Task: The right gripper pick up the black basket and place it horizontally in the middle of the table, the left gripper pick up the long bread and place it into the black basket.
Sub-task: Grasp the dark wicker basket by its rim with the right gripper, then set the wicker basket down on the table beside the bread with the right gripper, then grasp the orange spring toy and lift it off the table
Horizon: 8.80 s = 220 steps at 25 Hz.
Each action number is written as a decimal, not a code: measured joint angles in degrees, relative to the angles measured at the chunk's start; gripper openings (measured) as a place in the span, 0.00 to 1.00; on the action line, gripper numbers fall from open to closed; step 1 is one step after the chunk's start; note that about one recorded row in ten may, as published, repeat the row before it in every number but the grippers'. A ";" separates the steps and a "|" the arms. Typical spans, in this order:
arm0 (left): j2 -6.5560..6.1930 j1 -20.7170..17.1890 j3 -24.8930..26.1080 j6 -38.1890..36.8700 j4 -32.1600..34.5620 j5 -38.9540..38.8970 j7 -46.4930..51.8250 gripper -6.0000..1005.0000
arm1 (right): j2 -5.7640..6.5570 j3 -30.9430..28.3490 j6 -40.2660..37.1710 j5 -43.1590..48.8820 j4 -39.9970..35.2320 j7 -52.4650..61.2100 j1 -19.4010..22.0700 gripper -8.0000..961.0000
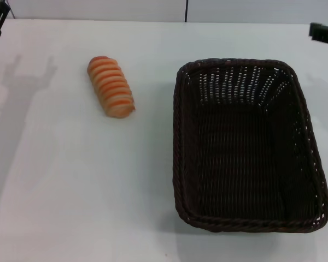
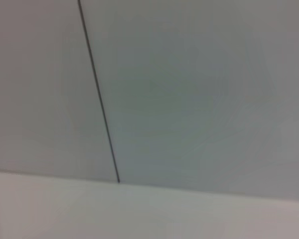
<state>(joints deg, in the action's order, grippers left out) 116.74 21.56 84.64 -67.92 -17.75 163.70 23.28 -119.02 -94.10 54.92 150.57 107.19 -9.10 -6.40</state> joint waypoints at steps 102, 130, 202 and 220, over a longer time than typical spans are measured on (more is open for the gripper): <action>-0.45 -4.01 4.21 -9.48 0.04 -0.04 0.53 0.86 | 0.19 0.41 26.08 3.59 -10.36 8.81 -14.02 0.20; 0.33 -4.04 4.33 -9.76 0.00 -0.04 0.13 0.86 | 0.24 -1.99 15.76 -8.86 -6.27 -19.29 -14.94 0.20; 1.54 -1.31 6.39 -6.28 -1.49 -0.40 -2.64 0.86 | 1.20 -1.73 43.69 -18.62 -25.93 -43.62 -40.19 0.34; 1.41 -1.14 5.86 -4.89 -1.46 -0.27 0.05 0.86 | -0.18 7.27 -5.42 -2.24 -18.95 -45.85 -23.64 0.36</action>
<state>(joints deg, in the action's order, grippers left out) 118.16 20.42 90.51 -72.81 -19.22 163.43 23.33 -119.20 -86.83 49.50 148.33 88.24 -54.95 -30.04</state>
